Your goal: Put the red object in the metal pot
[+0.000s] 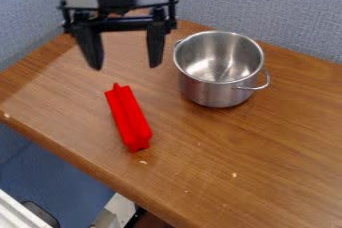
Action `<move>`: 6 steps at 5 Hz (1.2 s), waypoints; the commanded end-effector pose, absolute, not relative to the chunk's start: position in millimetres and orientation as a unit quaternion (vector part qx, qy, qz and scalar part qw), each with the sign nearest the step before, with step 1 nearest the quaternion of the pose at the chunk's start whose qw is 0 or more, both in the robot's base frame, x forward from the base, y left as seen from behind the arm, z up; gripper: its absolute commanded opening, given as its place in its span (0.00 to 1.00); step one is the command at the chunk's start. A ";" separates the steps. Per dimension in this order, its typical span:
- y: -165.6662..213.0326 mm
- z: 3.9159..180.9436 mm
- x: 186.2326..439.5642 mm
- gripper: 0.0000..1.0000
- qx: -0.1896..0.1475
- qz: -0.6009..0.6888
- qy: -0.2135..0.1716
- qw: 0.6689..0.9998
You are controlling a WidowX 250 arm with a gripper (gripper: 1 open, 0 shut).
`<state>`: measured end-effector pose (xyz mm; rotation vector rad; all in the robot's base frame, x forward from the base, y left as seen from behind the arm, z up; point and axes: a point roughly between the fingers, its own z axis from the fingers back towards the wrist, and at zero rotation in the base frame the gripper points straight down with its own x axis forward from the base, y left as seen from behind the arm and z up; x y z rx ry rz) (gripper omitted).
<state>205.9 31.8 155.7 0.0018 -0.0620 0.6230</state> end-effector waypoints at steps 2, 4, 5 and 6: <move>44.4 129.8 199.4 1.00 0.016 0.370 -0.046 0.928; 46.0 113.2 208.5 1.00 0.016 0.406 -0.056 0.912; 47.0 110.8 210.6 1.00 0.018 0.411 -0.055 0.910; 48.2 109.6 212.2 1.00 0.017 0.417 -0.056 0.907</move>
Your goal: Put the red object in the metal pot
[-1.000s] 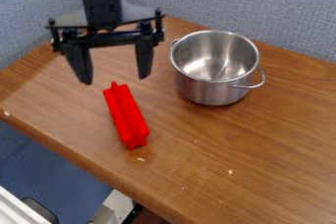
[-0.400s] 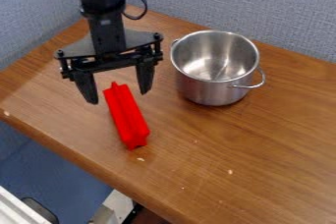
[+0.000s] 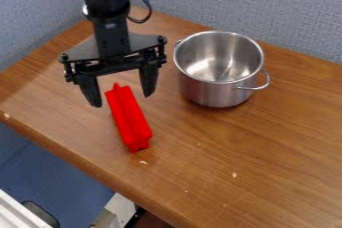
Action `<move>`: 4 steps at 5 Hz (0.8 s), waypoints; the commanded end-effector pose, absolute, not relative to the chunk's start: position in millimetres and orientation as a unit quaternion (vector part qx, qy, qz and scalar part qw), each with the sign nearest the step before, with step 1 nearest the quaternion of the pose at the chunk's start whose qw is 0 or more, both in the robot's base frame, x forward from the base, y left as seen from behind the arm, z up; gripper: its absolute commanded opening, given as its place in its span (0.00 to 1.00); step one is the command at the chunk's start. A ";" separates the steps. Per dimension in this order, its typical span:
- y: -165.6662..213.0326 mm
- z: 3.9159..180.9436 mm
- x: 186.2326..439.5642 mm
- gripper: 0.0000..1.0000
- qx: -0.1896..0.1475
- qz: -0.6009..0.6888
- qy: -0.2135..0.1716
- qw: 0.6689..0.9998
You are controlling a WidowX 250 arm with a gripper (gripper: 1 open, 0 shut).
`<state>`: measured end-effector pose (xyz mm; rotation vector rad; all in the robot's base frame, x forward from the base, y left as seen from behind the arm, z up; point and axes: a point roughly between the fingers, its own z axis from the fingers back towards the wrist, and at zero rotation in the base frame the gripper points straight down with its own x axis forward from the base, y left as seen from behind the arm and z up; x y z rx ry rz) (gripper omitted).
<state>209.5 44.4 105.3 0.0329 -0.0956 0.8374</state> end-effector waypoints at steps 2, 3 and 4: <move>50.6 108.0 214.8 1.00 0.015 0.426 -0.058 0.903; 51.7 107.3 215.7 1.00 0.014 0.429 -0.059 0.901; 52.9 106.6 216.6 1.00 0.012 0.433 -0.060 0.899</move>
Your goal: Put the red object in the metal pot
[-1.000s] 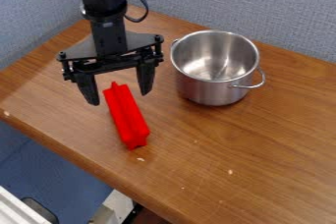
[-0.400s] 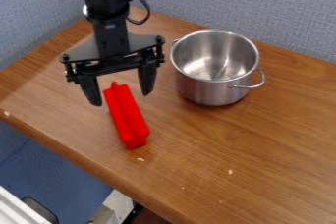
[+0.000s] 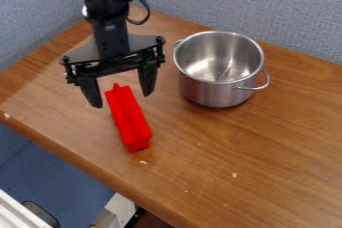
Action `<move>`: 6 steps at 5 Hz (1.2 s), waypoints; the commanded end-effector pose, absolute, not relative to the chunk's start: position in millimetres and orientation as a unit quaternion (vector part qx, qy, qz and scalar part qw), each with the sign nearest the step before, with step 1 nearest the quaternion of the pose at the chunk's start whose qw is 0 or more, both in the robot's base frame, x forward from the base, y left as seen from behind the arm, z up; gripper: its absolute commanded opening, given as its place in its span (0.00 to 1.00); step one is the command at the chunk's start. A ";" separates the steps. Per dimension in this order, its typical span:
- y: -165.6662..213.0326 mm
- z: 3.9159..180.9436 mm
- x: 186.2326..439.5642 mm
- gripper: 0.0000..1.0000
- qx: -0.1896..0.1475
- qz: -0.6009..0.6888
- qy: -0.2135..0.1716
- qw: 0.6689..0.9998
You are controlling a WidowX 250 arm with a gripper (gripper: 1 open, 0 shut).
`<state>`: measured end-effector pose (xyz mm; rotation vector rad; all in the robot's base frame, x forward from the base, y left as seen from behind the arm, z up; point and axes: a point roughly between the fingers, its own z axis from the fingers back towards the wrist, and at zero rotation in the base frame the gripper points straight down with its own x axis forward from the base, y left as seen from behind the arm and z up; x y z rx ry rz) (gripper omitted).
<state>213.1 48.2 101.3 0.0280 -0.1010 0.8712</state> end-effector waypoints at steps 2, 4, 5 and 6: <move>54.6 105.2 218.5 1.00 0.010 0.439 -0.063 0.896; 55.7 104.0 219.6 1.00 0.009 0.444 -0.064 0.894; 56.3 103.2 220.1 1.00 0.009 0.446 -0.065 0.893; 57.1 102.7 220.7 1.00 0.009 0.448 -0.066 0.891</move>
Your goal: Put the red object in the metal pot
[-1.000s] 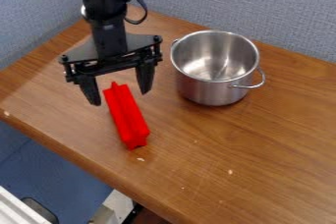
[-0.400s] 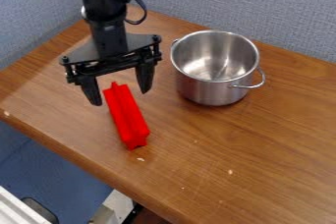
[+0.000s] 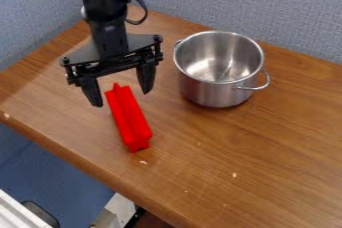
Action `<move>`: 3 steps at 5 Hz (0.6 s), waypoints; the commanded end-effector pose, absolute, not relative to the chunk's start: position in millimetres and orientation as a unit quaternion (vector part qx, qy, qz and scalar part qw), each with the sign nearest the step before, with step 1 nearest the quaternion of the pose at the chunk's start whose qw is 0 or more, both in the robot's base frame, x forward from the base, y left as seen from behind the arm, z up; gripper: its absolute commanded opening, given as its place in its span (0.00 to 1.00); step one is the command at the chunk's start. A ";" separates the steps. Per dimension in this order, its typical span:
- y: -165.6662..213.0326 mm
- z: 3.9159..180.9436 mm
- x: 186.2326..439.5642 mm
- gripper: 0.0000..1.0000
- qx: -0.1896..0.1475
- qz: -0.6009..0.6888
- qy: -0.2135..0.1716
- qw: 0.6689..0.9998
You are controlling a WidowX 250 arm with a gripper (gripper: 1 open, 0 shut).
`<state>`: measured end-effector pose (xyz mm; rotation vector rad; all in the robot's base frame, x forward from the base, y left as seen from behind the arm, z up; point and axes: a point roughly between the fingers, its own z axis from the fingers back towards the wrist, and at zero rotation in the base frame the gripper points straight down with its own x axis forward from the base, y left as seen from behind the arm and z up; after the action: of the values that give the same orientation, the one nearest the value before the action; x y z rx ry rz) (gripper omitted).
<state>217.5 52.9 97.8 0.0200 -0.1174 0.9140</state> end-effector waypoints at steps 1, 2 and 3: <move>57.6 102.0 221.3 1.00 0.009 0.450 -0.067 0.891; 58.2 101.2 221.9 1.00 0.009 0.451 -0.068 0.890; 58.8 100.3 222.4 1.00 0.010 0.453 -0.069 0.889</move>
<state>219.6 53.3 95.3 0.0178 -0.1220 0.9224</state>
